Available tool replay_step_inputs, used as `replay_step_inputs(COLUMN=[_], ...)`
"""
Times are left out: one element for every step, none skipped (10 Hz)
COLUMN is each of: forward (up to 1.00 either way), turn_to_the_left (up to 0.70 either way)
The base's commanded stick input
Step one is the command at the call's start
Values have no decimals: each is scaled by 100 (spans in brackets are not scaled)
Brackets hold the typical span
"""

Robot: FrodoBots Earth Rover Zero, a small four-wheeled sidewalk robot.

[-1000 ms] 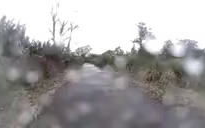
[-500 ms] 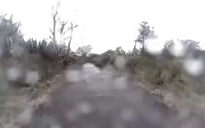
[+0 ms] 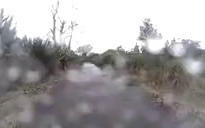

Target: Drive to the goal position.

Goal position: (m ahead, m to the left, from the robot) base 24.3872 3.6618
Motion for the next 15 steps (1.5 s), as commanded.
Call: replay_step_inputs(forward=[100, 100, 100, 100, 100, 100, 100, 100, 100, 100, 100, 100, 100, 100, 100], turn_to_the_left=[0, 0, 0, 0, 0, 0, 0, 0, 0, 0, 0, 0, 0, 0, 0])
